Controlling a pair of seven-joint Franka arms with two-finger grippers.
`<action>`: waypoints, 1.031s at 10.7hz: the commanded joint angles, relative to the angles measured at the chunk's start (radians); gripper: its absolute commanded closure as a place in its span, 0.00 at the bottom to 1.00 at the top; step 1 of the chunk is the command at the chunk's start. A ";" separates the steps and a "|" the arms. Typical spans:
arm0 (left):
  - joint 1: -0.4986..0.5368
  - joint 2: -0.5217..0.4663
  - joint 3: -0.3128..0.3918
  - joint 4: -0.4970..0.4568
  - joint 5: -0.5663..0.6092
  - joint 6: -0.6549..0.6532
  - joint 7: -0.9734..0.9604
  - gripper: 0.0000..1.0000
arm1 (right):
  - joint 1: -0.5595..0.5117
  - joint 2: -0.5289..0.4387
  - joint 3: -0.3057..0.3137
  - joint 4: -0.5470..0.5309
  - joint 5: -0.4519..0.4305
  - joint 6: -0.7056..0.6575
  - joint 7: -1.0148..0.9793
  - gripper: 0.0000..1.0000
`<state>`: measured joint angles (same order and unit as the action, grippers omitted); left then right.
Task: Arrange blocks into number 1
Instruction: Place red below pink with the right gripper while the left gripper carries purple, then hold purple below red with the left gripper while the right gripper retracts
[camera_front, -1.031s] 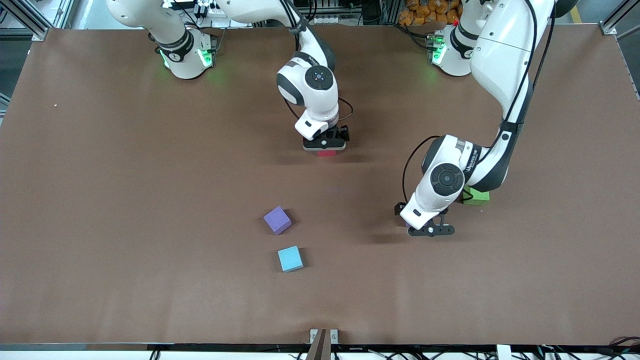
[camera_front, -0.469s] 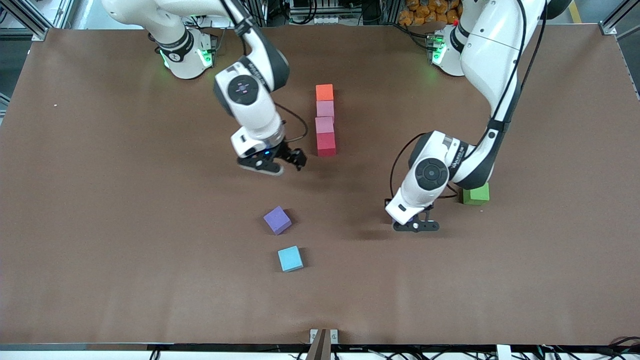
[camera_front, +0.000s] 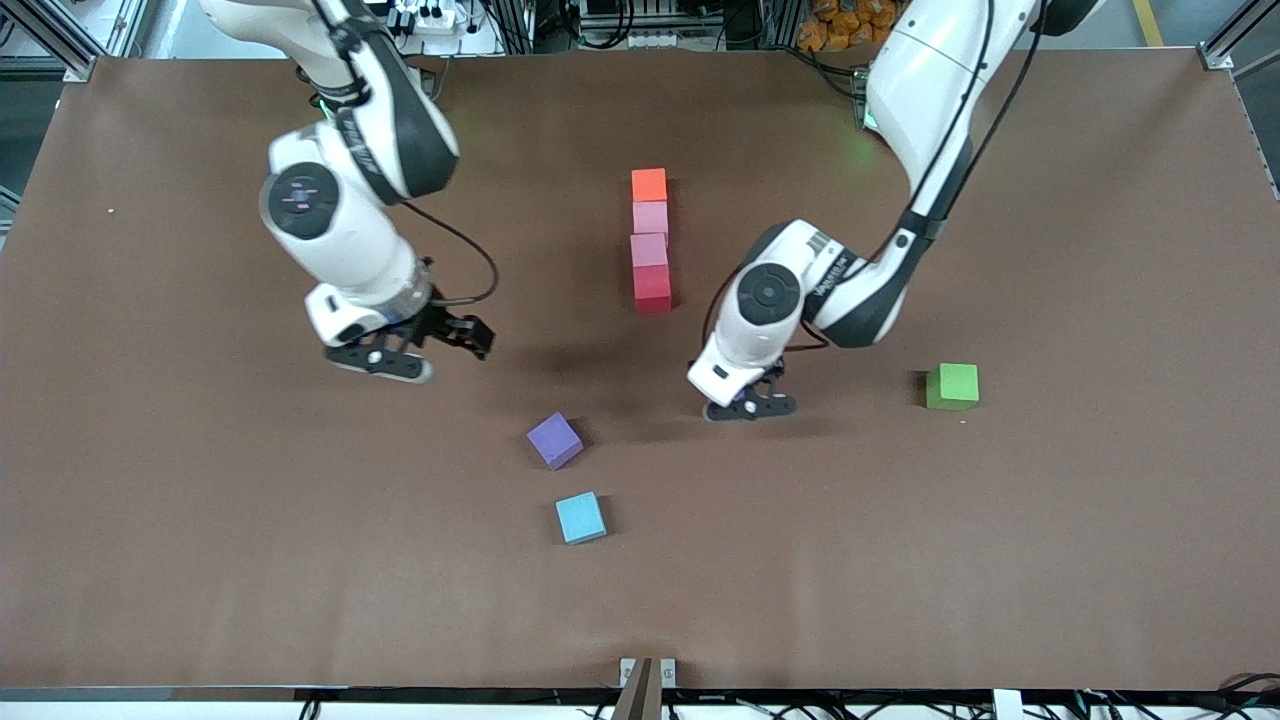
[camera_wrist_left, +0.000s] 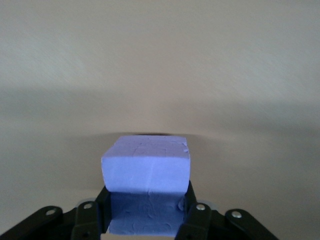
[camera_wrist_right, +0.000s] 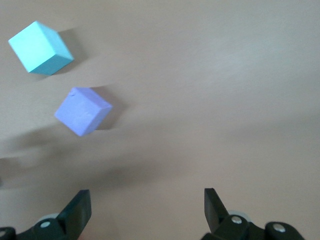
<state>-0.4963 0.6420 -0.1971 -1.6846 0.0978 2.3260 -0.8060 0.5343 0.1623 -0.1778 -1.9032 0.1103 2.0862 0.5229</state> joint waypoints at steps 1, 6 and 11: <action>-0.007 -0.022 -0.047 -0.003 -0.015 -0.013 -0.071 1.00 | -0.123 -0.042 0.023 0.073 -0.037 -0.133 -0.116 0.00; -0.096 -0.008 -0.048 -0.001 -0.016 -0.011 -0.140 1.00 | -0.313 -0.041 0.024 0.242 -0.038 -0.288 -0.374 0.00; -0.131 0.015 -0.048 -0.001 -0.007 0.009 -0.130 1.00 | -0.445 -0.044 0.081 0.314 -0.043 -0.314 -0.471 0.00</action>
<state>-0.6103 0.6536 -0.2522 -1.6872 0.0977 2.3254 -0.9352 0.1462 0.1123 -0.1570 -1.6278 0.0812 1.8010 0.0646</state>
